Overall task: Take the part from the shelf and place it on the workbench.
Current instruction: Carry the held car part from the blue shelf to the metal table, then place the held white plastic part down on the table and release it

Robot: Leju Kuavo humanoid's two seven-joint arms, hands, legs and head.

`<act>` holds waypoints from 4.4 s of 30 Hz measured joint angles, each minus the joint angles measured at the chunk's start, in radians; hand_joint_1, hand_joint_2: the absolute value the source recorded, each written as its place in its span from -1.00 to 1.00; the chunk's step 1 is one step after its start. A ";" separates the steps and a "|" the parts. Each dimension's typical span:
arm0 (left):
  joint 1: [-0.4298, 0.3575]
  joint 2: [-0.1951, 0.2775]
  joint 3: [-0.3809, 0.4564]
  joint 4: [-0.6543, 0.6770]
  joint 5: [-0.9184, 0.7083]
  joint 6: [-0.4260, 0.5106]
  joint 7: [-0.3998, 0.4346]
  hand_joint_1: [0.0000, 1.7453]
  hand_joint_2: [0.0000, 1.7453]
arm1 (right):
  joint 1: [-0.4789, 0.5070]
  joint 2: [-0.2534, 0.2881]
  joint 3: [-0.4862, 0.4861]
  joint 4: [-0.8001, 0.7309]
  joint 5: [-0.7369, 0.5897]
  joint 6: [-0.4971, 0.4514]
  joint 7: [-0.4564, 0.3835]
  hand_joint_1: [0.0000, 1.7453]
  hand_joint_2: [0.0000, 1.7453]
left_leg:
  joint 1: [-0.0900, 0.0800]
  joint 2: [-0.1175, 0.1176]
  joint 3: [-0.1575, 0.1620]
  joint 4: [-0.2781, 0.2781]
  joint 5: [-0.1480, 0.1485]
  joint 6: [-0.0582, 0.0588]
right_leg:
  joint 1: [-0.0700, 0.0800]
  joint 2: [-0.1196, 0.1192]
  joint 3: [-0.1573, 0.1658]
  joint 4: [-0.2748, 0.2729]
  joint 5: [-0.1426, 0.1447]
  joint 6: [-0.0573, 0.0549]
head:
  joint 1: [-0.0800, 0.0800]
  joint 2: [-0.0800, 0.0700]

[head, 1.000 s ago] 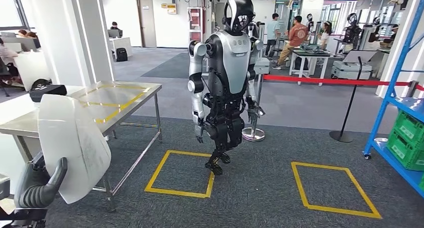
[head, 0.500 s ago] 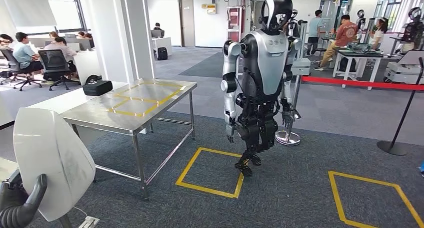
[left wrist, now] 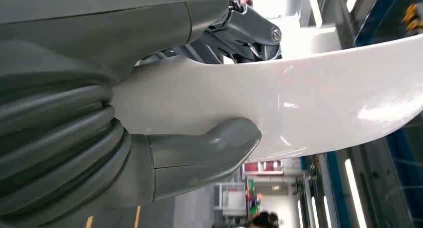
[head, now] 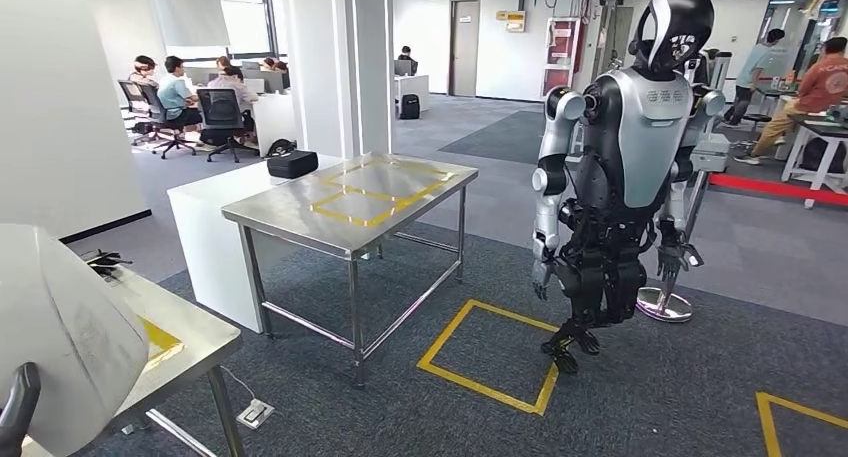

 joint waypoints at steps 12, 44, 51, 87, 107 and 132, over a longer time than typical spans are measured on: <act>0.029 0.014 0.059 -0.036 -0.004 0.008 0.017 1.00 1.00 | 0.000 0.000 0.001 0.000 0.013 0.009 0.000 -1.00 -1.00 | -0.003 0.107 -0.115 0.245 -0.110 -0.046 | 0.007 -0.130 0.021 -0.068 0.028 -0.046 | -0.010 0.000; -0.160 0.037 -0.006 0.089 -0.027 0.033 0.034 1.00 1.00 | -0.014 0.021 -0.001 0.000 -0.009 -0.010 -0.006 -1.00 -1.00 | -0.005 0.121 -0.058 0.157 -0.063 -0.037 | 0.009 -0.136 0.010 -0.059 0.035 -0.040 | -0.011 0.000; -0.171 0.034 -0.016 0.089 -0.033 0.051 0.022 1.00 1.00 | -0.019 0.024 -0.001 0.000 -0.008 -0.012 -0.006 -1.00 -1.00 | -0.018 0.141 0.025 -0.010 -0.019 0.010 | 0.020 -0.183 0.012 -0.045 0.016 -0.011 | -0.007 0.000; -0.179 0.007 -0.054 0.095 -0.067 0.102 0.007 1.00 1.00 | -0.011 0.027 -0.072 0.000 -0.060 -0.055 -0.009 -1.00 -1.00 | -0.008 0.107 0.027 -0.021 -0.016 0.022 | 0.004 -0.068 -0.131 0.214 -0.082 0.016 | -0.003 0.000; -0.171 0.012 -0.058 0.082 -0.067 0.104 0.003 1.00 1.00 | -0.010 0.031 -0.080 0.000 -0.060 -0.057 -0.008 -1.00 -1.00 | -0.017 0.108 -0.077 0.064 0.053 -0.008 | 0.005 -0.063 0.106 -0.060 -0.056 -0.029 | -0.011 0.000; -0.165 0.002 -0.063 0.076 -0.073 0.103 0.004 1.00 1.00 | -0.011 0.031 -0.084 -0.001 -0.056 -0.058 0.001 -1.00 -1.00 | -0.013 0.099 -0.018 0.257 -0.195 -0.022 | 0.006 -0.066 -0.006 -0.051 0.042 -0.042 | -0.010 0.000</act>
